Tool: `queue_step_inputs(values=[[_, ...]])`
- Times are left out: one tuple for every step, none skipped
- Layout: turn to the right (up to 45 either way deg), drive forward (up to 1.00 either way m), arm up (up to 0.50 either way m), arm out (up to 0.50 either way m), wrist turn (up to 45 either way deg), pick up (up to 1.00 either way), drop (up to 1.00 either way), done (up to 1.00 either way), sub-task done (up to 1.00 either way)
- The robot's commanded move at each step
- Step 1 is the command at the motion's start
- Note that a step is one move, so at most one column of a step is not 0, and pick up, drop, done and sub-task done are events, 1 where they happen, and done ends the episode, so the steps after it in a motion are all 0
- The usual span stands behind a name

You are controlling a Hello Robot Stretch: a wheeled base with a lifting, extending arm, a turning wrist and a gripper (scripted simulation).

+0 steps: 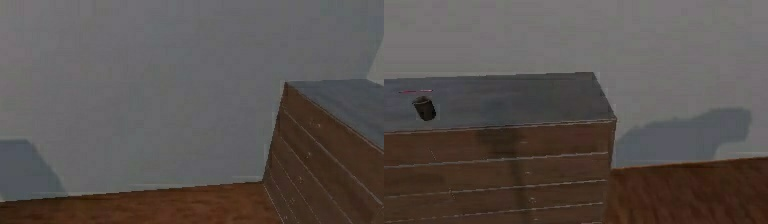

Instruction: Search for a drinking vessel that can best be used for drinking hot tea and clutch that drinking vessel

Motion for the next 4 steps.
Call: queue_step_inputs(values=[[15.0, 0.00, 0.00, 0.00, 0.0, 0.00, 0.00, 0.00, 0.00], [0.0, 0.80, 0.00, 0.00, 0.0, 0.00, 0.00, 0.00, 0.00], [0.0, 0.00, 0.50, 0.00, 0.0, 0.00, 0.00, 0.00, 0.00], [0.0, 0.00, 0.38, 0.00, 0.0, 0.00, 0.00, 0.00, 0.00]])
